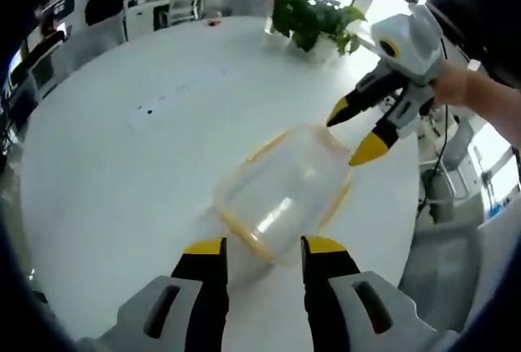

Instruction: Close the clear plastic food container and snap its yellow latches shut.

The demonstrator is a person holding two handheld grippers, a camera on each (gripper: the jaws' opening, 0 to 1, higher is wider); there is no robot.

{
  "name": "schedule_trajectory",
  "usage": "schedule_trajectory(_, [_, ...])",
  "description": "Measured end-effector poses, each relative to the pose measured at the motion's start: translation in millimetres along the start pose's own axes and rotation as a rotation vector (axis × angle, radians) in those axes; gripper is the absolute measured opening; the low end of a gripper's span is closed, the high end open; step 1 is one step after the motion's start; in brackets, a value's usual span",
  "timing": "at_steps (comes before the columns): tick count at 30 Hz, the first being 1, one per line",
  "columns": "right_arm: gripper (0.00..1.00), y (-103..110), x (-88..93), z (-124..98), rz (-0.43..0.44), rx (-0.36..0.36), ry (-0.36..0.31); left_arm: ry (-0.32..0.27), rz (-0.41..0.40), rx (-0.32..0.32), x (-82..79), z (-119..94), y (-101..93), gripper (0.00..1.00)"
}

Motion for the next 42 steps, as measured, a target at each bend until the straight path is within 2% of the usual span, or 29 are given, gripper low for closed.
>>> schedule_trajectory(4, [0.42, 2.1, -0.3, 0.6, -0.052, -0.019, 0.025, 0.022, 0.091, 0.009, -5.4, 0.5, -0.3, 0.33])
schedule_trajectory(8, [0.4, 0.1, 0.2, -1.7, -0.135, -0.026, 0.065, 0.044, 0.272, 0.001, -12.1, -1.0, 2.2, 0.3])
schedule_trajectory(11, [0.42, 1.5, -0.9, -2.2, -0.164, -0.049, 0.076, 0.04, 0.277, 0.032, -13.9, -0.7, -1.0, 0.35])
schedule_trajectory(13, [0.42, 0.2, -0.7, -3.2, -0.204, -0.049, 0.108, 0.042, 0.334, 0.06, -15.8, -0.7, -1.2, 0.34])
schedule_trajectory(16, [0.4, 1.8, -2.6, -3.4, -0.233, -0.067, 0.116, 0.093, 0.419, 0.089, -13.4, -1.7, -2.6, 0.33])
schedule_trajectory(25, [0.39, 1.4, -9.0, -4.2, -0.33, -0.107, 0.161, 0.125, 0.495, 0.133, -14.6, 1.0, -3.3, 0.34])
schedule_trajectory(32, [0.37, 7.4, -13.1, -3.2, -0.389, -0.161, 0.176, 0.17, 0.603, 0.178, -13.8, 5.3, -7.6, 0.34])
schedule_trajectory(37, [0.37, 8.8, -14.5, -1.1, -0.413, -0.196, 0.194, 0.185, 0.615, 0.196, -16.7, 8.3, -9.0, 0.29])
schedule_trajectory(40, [0.36, 6.2, -17.6, -0.1, -0.44, -0.208, 0.199, 0.169, 0.633, 0.209, -24.3, 8.9, -10.5, 0.32])
schedule_trajectory(42, [0.35, 5.9, -21.0, 1.6, -0.441, -0.221, 0.192, 0.147, 0.617, 0.223, -29.6, 11.2, -12.2, 0.32])
Point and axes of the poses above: the point that each gripper's makers call its tool centre point, and the gripper's own axes: z roughly forward along the fingers, y roughly to its left, x roughly out of its underside, the point moved 7 cm from there along -z, roughly backward along the fingers, and after that the axes turned 15 degrees about -y, right-handed, at the moved point
